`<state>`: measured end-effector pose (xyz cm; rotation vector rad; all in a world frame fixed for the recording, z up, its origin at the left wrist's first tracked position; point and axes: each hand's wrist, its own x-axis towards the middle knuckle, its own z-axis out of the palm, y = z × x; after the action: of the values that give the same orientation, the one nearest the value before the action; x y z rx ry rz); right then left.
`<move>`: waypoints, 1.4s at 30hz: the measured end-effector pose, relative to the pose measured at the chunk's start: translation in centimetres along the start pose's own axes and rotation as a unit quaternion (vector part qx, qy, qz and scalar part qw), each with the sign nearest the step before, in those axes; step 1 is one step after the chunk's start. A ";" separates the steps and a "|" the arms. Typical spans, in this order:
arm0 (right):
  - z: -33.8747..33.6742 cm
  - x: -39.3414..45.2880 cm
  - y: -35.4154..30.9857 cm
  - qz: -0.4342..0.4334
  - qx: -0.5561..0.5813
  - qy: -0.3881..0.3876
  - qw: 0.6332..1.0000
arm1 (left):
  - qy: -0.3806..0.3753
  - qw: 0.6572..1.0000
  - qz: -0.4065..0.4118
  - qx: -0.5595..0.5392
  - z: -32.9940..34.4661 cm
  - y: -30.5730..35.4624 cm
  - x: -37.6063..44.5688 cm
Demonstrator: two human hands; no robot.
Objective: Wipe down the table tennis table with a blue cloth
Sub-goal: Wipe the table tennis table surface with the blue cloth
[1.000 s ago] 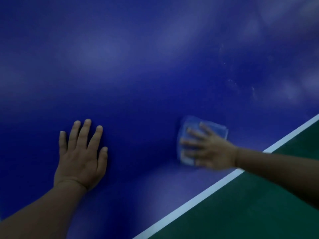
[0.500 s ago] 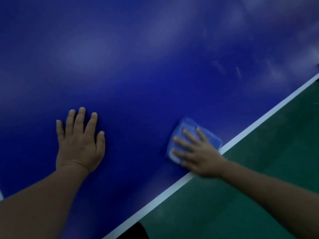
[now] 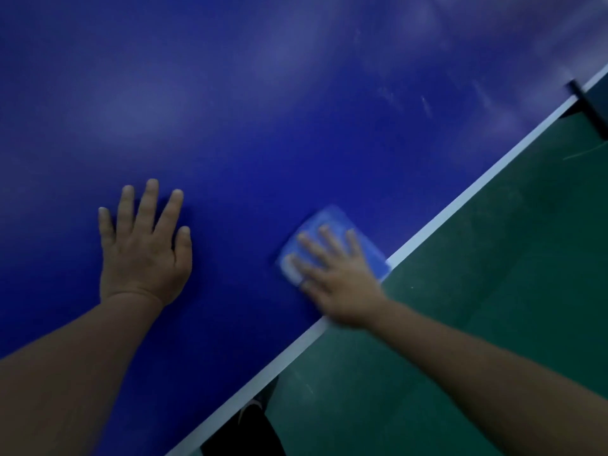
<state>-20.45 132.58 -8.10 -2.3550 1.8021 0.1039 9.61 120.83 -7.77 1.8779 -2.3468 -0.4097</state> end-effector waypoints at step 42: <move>-4.2 14.7 19.4 -0.138 0.028 0.019 0.990 | 0.030 0.987 -0.153 -0.030 5.4 23.8 9.0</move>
<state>-35.38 112.91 -8.16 -2.5528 1.4531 -0.0280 -16.25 117.63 -7.16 2.1945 -1.9878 -0.4377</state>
